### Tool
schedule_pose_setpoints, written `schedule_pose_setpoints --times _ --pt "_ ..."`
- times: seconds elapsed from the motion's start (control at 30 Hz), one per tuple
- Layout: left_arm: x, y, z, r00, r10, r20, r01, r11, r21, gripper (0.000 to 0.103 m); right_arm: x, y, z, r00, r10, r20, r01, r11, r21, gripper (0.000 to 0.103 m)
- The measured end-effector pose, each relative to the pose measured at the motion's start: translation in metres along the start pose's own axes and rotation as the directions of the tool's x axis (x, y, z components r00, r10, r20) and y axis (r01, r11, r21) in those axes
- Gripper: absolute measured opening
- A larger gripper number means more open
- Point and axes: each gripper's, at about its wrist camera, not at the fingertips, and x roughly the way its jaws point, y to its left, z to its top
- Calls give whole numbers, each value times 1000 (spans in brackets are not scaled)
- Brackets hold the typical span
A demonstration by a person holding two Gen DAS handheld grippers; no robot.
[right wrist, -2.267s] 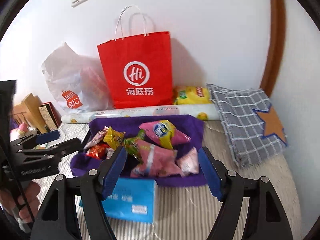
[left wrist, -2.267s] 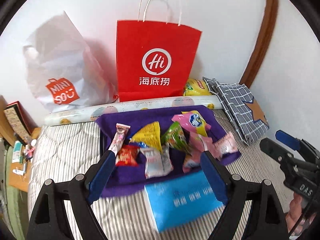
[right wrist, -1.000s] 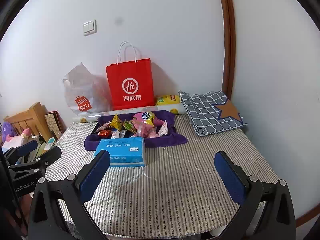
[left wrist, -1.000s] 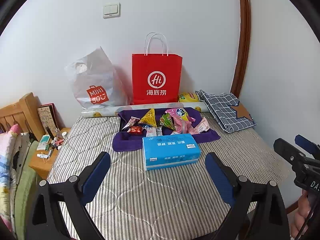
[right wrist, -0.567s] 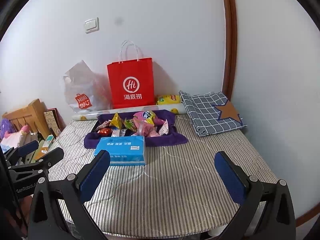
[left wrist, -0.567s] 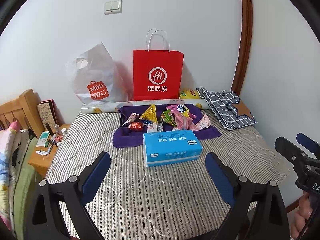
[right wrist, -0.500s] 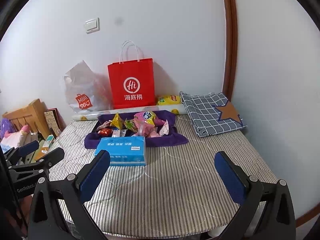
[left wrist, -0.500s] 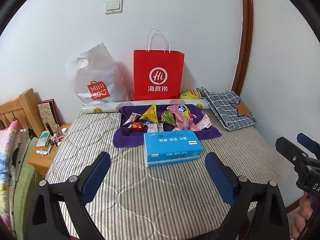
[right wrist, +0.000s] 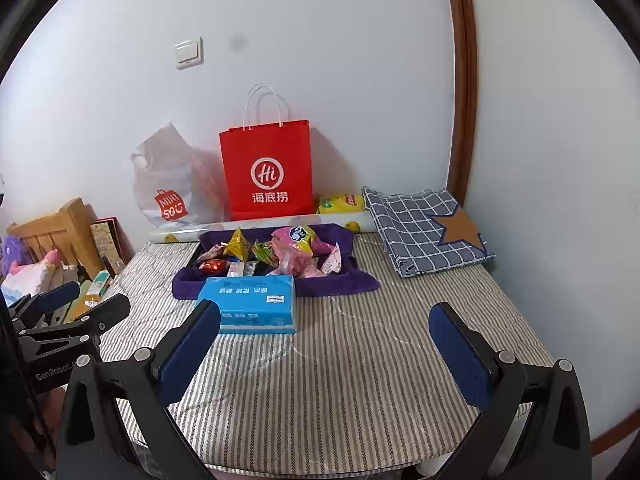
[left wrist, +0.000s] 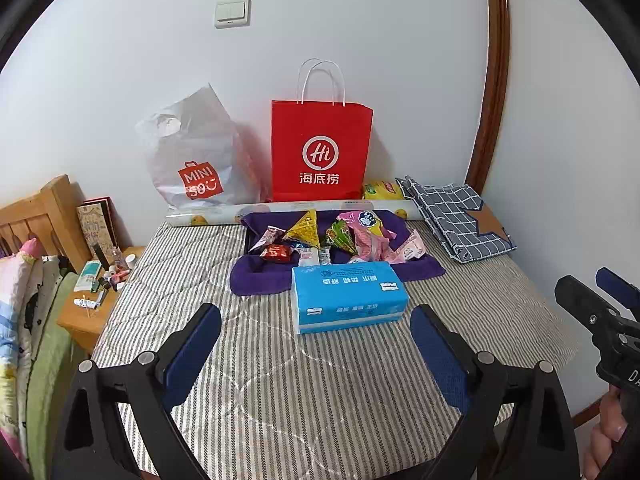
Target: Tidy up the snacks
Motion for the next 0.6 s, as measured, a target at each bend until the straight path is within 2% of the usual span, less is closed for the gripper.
schedule_pose_setpoints --times 0.6 --pt "-2 0 0 1000 2 3 -2 1000 0 96 -3 4 1 1000 13 11 -13 1000 -4 103"
